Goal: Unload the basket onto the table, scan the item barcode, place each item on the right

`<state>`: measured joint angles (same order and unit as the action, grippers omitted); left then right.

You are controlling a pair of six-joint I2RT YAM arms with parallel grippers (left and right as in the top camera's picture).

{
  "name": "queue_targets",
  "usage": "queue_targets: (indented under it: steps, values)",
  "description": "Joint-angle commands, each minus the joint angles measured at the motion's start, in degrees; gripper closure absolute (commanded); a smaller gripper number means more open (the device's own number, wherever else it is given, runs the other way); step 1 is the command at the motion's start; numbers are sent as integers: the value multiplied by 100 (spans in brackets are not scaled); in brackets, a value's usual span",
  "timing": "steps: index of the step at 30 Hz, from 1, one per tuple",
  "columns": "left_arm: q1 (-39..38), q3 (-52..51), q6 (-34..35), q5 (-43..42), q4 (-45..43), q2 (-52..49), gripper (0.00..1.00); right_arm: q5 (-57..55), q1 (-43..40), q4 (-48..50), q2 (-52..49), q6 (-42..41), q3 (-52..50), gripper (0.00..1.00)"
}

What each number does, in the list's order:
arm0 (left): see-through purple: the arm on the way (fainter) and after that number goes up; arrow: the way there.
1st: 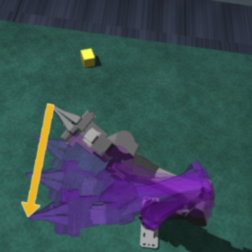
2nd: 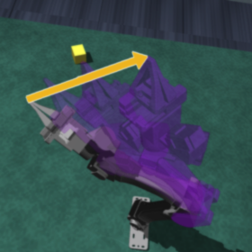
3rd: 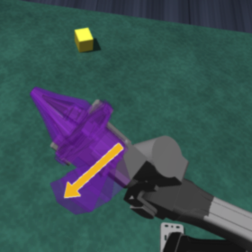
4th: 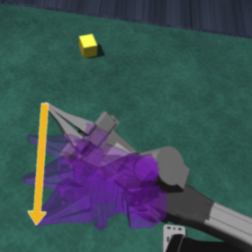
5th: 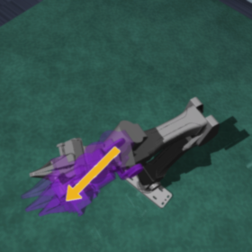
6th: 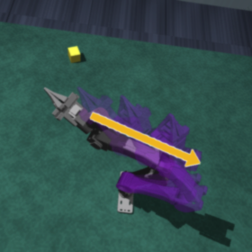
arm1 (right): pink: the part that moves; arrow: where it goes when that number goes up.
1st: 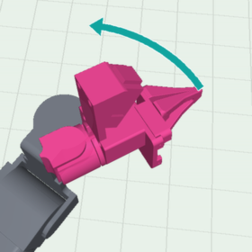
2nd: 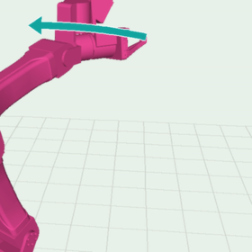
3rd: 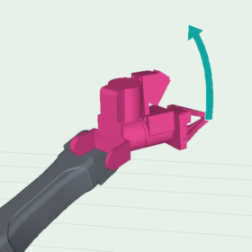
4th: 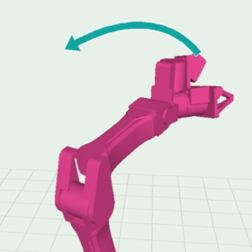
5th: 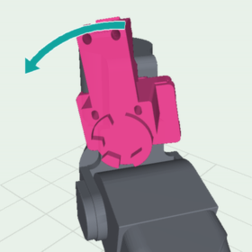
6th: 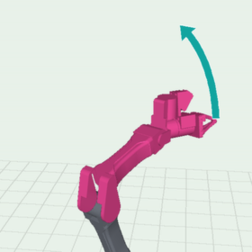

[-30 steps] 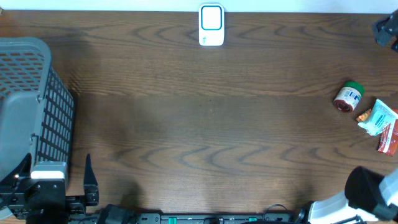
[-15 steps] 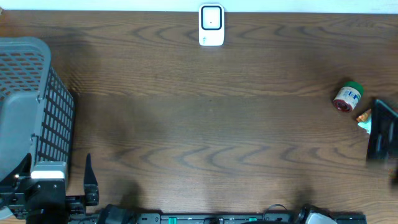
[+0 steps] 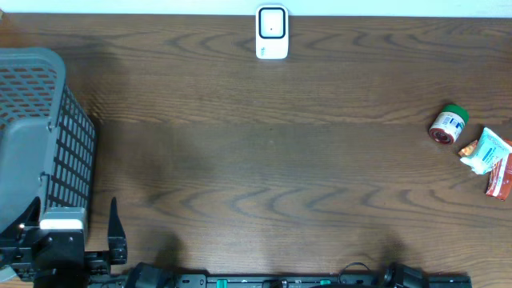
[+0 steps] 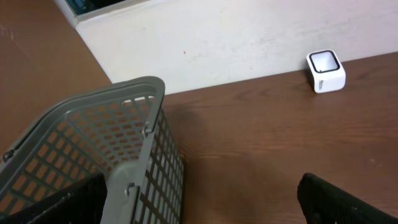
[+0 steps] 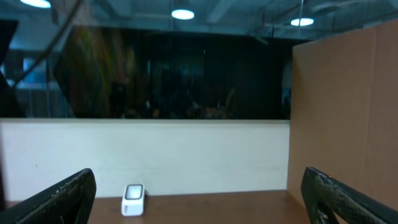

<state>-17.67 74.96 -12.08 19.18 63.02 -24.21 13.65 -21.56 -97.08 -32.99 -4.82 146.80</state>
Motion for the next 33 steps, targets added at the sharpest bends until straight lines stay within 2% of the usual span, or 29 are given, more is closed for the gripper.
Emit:
queue_targets:
  steps: [1, 11, 16, 24, 30, 33]
  values:
    - [24, 9, -31, -48, -4, 28, 2, -7, 107, -22, 173, -350, -66, 1]
    - [24, 9, -31, -50, -4, 28, 2, 144, 365, -20, 199, -323, -70, 1]
    - [24, 9, -31, -50, -4, 28, 2, -365, 363, -22, 199, 175, -70, 1]
    - [24, 9, -33, -50, -4, 28, 2, 42, 319, -22, 199, 1132, -70, 1]
    - [24, 9, -31, -48, -4, 28, 2, 7, 1150, -20, 199, 1167, -245, 1]
    - [24, 9, -31, -48, -2, 28, 2, -125, 1480, 46, 199, 1458, -503, 1]
